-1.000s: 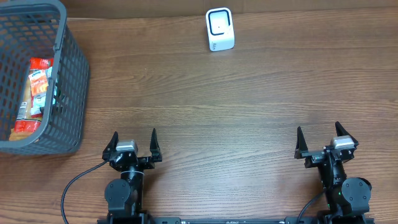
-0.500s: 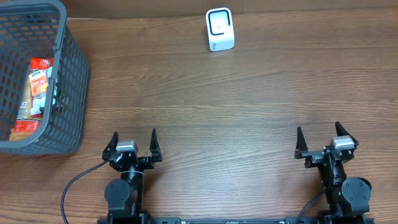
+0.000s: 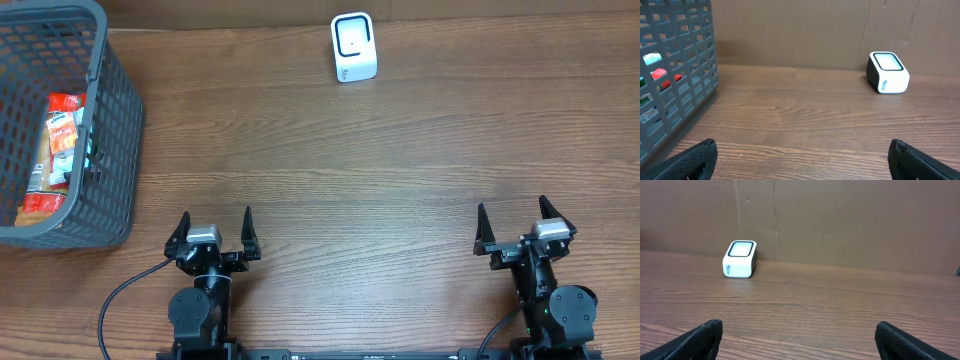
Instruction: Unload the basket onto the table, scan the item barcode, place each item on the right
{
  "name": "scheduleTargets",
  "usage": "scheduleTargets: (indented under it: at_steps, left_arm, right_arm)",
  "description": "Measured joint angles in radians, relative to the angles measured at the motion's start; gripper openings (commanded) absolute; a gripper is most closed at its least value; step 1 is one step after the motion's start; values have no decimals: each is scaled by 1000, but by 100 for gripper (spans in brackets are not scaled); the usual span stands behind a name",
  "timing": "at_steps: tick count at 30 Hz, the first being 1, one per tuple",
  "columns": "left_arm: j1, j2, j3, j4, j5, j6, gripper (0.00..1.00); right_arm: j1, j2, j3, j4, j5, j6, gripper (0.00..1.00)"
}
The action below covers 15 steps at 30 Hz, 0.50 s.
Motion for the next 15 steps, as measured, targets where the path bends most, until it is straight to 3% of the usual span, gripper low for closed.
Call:
scheduleTargets:
  at_steps: [15]
  left_arm:
    - [0,0,0,0,0,0,100]
  right_arm:
    - [0,0,0,0,0,0,100]
